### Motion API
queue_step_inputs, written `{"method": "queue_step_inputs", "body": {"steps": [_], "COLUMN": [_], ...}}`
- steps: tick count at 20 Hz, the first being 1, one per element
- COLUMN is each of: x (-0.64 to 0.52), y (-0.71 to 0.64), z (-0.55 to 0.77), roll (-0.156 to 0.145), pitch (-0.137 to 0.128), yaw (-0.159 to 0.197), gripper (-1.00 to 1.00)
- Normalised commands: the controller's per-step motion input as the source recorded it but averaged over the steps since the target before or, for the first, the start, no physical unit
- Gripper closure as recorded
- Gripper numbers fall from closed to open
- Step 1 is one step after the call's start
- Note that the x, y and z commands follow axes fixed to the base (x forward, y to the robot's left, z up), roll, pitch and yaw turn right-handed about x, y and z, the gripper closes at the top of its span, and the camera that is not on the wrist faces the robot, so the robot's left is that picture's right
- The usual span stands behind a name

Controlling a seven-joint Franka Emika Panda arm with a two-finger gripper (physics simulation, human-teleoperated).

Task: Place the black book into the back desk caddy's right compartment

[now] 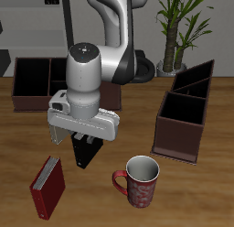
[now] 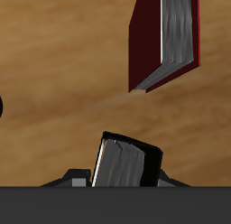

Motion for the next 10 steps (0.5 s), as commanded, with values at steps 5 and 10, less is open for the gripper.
{"method": "queue_step_inputs", "body": {"steps": [5,10], "x": [-0.24,-0.37], "y": [0.04,-0.02], "z": [0.51,0.63], "roll": [-0.004,0.001], "pitch": [-0.011,-0.044], "yaw": [0.041,0.06], "gripper": [1.0,1.0]}}
